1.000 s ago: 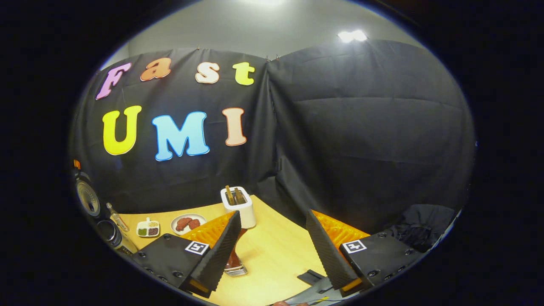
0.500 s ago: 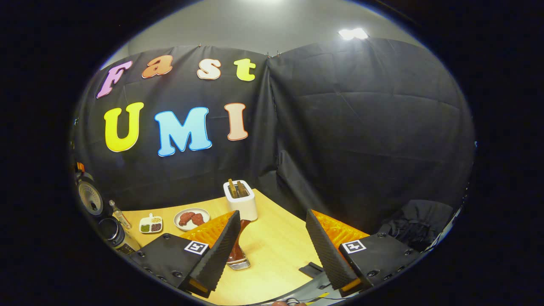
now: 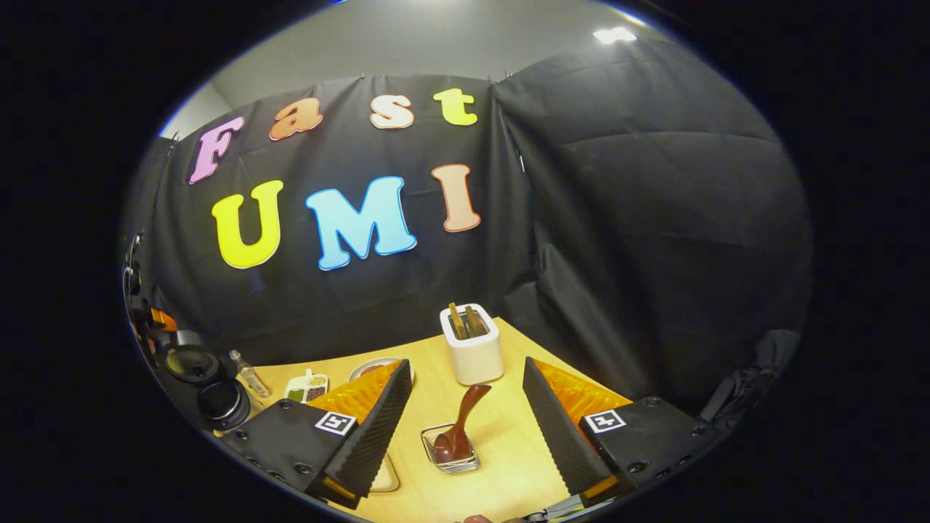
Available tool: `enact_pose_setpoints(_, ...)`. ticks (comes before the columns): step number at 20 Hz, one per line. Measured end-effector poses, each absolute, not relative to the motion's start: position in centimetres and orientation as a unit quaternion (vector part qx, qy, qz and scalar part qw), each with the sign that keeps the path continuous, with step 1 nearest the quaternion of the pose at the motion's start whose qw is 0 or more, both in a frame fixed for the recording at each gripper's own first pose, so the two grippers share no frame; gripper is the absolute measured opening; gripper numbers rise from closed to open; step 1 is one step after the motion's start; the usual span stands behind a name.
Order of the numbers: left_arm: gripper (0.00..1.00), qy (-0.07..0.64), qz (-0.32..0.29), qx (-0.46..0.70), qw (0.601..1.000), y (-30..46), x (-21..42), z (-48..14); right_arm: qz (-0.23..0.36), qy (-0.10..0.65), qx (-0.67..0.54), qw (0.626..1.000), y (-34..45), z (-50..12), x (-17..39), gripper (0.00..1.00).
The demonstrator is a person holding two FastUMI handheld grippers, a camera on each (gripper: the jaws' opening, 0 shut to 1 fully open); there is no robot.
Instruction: Close the left gripper, press the button to open the rice cooker; take a wooden spoon from the chopstick holder with the right hand, scoop a spoonful of rice and pour it into the rice cooker, then put the wooden spoon back into the chopstick holder.
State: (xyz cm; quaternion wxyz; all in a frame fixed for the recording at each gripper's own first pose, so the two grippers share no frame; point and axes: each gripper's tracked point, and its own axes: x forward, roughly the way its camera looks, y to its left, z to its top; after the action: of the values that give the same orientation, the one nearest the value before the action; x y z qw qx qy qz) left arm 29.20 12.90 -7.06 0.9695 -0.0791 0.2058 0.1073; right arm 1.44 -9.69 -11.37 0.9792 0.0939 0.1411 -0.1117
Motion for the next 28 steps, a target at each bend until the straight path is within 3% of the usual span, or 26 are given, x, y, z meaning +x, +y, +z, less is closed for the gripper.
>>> enact_pose_setpoints(2, 0.87, 0.224, 0.122, -0.079, 0.964, 12.1, 27.4, -9.4, -0.09, 0.138, 0.105, 0.981, -10.4, -11.4, 2.5, 0.98)
enact_pose_setpoints(3, 0.96, 0.233, 0.128, -0.078, 0.961, 11.8, 26.5, -10.6, -0.084, 0.143, 0.108, 0.98, -10.9, -11.8, 3.0, 0.98)
enact_pose_setpoints(4, 0.92, 0.242, 0.131, -0.074, 0.958, 11.1, 25.7, -11.9, -0.078, 0.149, 0.112, 0.979, -11.3, -12.2, 3.2, 0.98)
enact_pose_setpoints(13, 0.92, 0.284, 0.174, -0.049, 0.942, 9.5, 22.8, -18.4, -0.03, 0.188, 0.108, 0.976, -12.1, -15.0, 3.8, 0.98)
enact_pose_setpoints(17, 0.87, 0.326, 0.177, -0.061, 0.926, 9.0, 20.9, -22.9, -0.001, 0.206, 0.113, 0.972, -11.4, -16.6, 3.9, 0.98)
enact_pose_setpoints(20, 0.89, 0.296, 0.169, -0.01, 0.94, 9.1, 21.6, -22.7, 0.025, 0.214, 0.103, 0.971, -11.1, -17.4, 4.3, 0.98)
enact_pose_setpoints(23, 0.93, 0.284, 0.175, -0.03, 0.942, 9.1, 21.3, -23.0, 0.059, 0.215, 0.091, 0.971, -11.0, -18.0, 4.8, 0.98)
enact_pose_setpoints(28, 0.89, 0.291, 0.182, -0.035, 0.939, 9.2, 21.4, -23.6, 0.117, 0.23, 0.072, 0.963, -11.5, -20.1, 5.3, 0.98)
